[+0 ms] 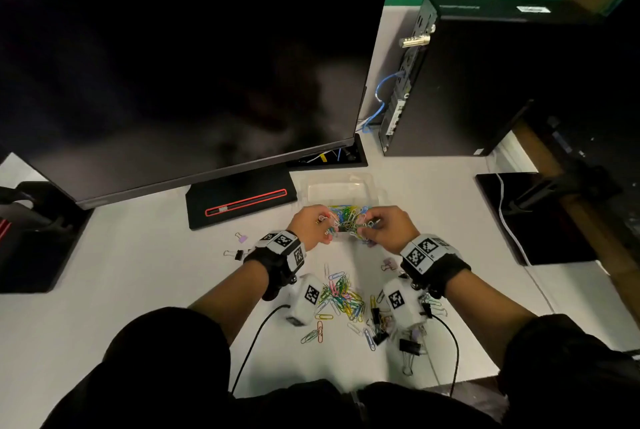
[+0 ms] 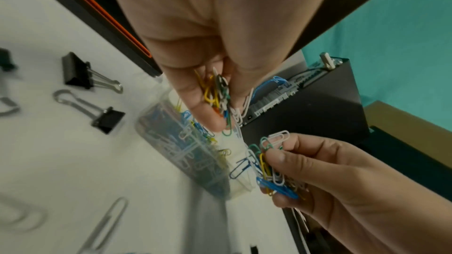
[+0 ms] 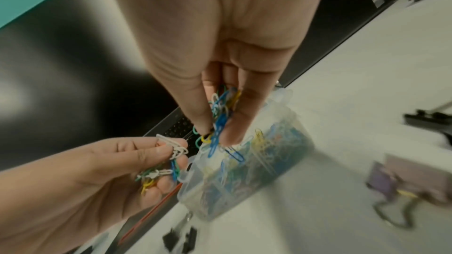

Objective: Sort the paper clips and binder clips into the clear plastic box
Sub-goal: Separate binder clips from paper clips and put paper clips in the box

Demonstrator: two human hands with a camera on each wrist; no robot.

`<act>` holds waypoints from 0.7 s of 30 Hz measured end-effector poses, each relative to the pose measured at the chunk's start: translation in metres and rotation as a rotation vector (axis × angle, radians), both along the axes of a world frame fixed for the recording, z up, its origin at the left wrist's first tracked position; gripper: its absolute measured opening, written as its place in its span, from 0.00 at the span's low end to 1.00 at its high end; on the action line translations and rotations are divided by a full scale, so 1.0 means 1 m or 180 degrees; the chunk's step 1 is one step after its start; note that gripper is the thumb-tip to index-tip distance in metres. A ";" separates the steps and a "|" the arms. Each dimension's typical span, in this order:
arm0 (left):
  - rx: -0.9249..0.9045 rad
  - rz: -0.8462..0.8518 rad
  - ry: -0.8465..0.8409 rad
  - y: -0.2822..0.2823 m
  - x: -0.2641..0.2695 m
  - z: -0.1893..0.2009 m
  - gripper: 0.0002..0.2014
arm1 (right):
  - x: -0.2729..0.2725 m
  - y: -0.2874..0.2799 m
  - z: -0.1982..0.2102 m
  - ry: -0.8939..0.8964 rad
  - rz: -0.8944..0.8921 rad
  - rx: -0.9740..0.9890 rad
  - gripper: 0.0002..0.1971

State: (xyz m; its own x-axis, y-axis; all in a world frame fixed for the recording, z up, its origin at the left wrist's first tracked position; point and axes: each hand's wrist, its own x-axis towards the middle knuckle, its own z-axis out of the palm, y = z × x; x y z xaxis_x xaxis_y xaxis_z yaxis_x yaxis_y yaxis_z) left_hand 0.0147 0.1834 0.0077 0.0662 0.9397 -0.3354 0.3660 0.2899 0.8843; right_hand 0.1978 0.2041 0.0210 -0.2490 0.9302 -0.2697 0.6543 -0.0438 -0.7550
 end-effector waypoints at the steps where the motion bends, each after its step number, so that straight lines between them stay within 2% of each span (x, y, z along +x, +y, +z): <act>1: 0.0015 0.0049 -0.0013 0.007 0.000 -0.001 0.07 | -0.002 0.007 0.001 0.0018 -0.0069 0.0052 0.04; 7: 0.0017 0.0206 0.0109 0.028 0.007 -0.003 0.15 | -0.011 0.038 -0.007 0.0078 -0.0550 -0.0086 0.04; 8: -0.0092 0.0232 -0.0006 0.030 0.006 -0.004 0.16 | -0.012 0.040 -0.009 0.0093 -0.0582 -0.0146 0.04; 10: -0.0281 0.0340 -0.0602 0.034 0.005 -0.007 0.24 | -0.014 0.042 -0.013 0.0054 -0.0543 -0.0188 0.04; 11: -0.0415 0.0421 -0.0779 0.037 0.004 -0.009 0.24 | -0.014 0.042 -0.014 0.0039 -0.0500 -0.0187 0.05; 13: -0.0645 0.0417 -0.0764 0.038 0.003 -0.007 0.14 | -0.014 0.043 -0.015 -0.0095 -0.0391 -0.0113 0.08; 14: -0.0725 0.0357 -0.0821 0.038 0.003 -0.007 0.15 | -0.013 0.043 -0.016 -0.0217 -0.0312 -0.0062 0.11; 15: -0.0740 0.0270 -0.0809 0.037 0.001 -0.004 0.16 | -0.012 0.042 -0.015 -0.0320 -0.0240 -0.0012 0.14; 17: -0.0395 0.0199 -0.0482 0.035 -0.003 -0.004 0.16 | -0.012 0.043 -0.013 -0.0441 -0.0181 0.0063 0.17; 21: 0.0313 -0.0133 0.0193 0.020 -0.013 -0.001 0.13 | -0.014 0.040 -0.013 -0.0693 -0.0017 0.0276 0.16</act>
State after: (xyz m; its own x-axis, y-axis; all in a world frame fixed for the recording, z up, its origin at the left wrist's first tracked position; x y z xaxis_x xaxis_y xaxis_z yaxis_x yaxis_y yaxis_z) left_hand 0.0017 0.2039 0.0065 0.0883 0.9652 -0.2462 0.4295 0.1861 0.8837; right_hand 0.1834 0.2439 0.0079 -0.1887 0.9534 -0.2356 0.8021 0.0112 -0.5971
